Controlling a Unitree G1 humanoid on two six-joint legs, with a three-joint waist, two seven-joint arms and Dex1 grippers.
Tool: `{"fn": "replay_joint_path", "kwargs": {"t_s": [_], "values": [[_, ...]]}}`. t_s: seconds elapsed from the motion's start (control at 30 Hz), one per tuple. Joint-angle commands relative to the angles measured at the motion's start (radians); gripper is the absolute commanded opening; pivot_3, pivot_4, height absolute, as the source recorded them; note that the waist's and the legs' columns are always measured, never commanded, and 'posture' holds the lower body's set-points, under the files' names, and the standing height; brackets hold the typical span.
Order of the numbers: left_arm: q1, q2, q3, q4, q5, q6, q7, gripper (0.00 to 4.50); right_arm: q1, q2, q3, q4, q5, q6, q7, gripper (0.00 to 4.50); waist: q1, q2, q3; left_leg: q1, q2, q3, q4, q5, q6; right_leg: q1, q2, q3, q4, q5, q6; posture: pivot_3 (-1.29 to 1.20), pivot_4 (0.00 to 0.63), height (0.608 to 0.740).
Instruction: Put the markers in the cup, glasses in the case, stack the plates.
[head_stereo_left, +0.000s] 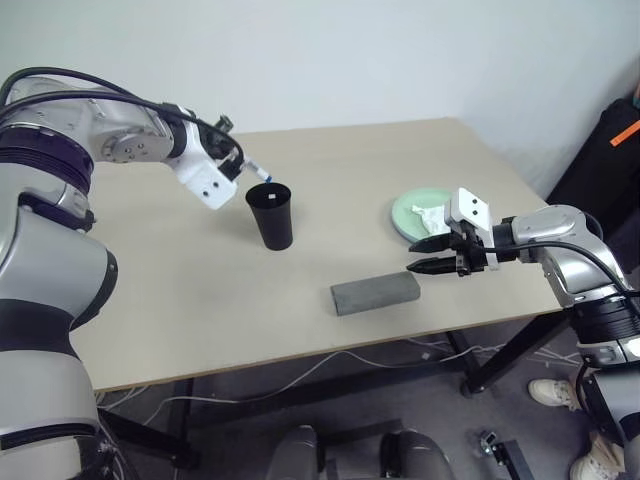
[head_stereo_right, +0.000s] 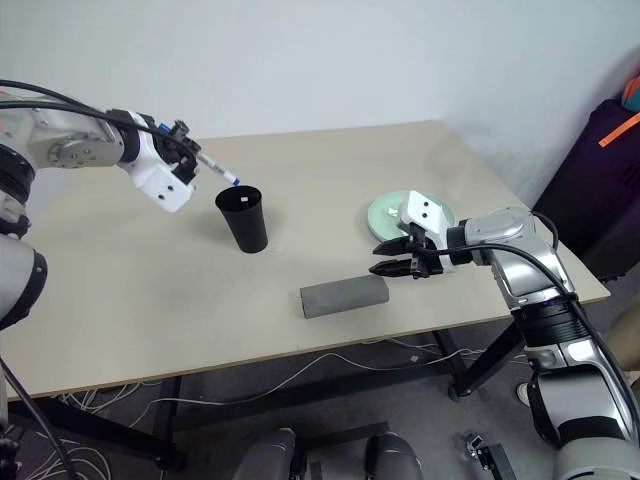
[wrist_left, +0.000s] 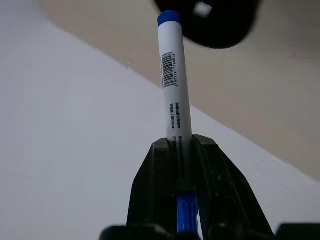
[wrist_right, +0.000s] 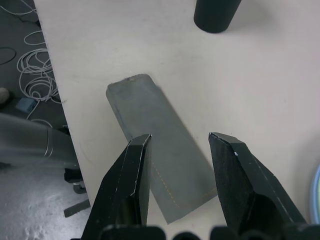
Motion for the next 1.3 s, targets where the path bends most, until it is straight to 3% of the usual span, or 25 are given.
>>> {"fn": "replay_joint_path", "kwargs": {"t_s": [0.03, 0.37, 0.83, 1.13, 1.3], "values": [[-0.038, -0.021, -0.043, 0.021, 0.062, 0.01, 0.098, 0.17, -0.015, -0.003, -0.033, -0.038, 0.019, -0.002, -0.008, 1.95, 0.0, -0.001, 0.0, -0.001, 0.0, 0.0, 0.001, 0.0, 0.0, -0.001, 0.0, 0.0, 0.0, 0.0, 0.0, 0.0, 0.0, 0.716], [0.004, -0.057, -0.078, 0.043, 0.096, 0.021, 0.207, 0.17, -0.004, -0.009, -0.038, -0.053, 0.024, 0.003, -0.011, 1.95, -0.001, -0.001, 0.0, -0.003, 0.0, 0.0, 0.008, -0.004, 0.003, 0.0, -0.001, 0.0, 0.002, 0.0, 0.0, 0.0, 0.0, 0.716], [0.044, -0.095, -0.071, 0.06, 0.088, 0.099, 0.24, 0.17, -0.003, -0.006, -0.037, -0.057, 0.024, 0.006, -0.014, 1.95, 0.0, -0.001, 0.001, -0.003, 0.0, -0.001, 0.018, -0.005, 0.003, -0.001, -0.002, 0.0, 0.013, 0.0, -0.001, 0.0, 0.0, 0.716], [0.062, -0.112, -0.056, 0.078, 0.065, 0.158, 0.23, 3.06, -0.001, -0.005, -0.039, -0.059, 0.027, 0.009, -0.018, 1.95, 0.0, -0.001, 0.001, -0.003, 0.0, -0.001, 0.022, -0.005, 0.003, -0.001, -0.002, 0.0, 0.016, -0.001, -0.001, 0.0, 0.0, 0.716], [0.053, -0.091, 0.055, 0.088, -0.078, 0.109, 0.084, 3.06, 0.001, -0.008, -0.04, -0.062, 0.029, 0.012, -0.018, 1.95, -0.001, -0.002, 0.001, -0.006, 0.0, -0.002, 0.023, -0.005, 0.002, -0.003, -0.002, 0.0, 0.016, -0.001, -0.001, 0.0, 0.0, 0.716]]}}
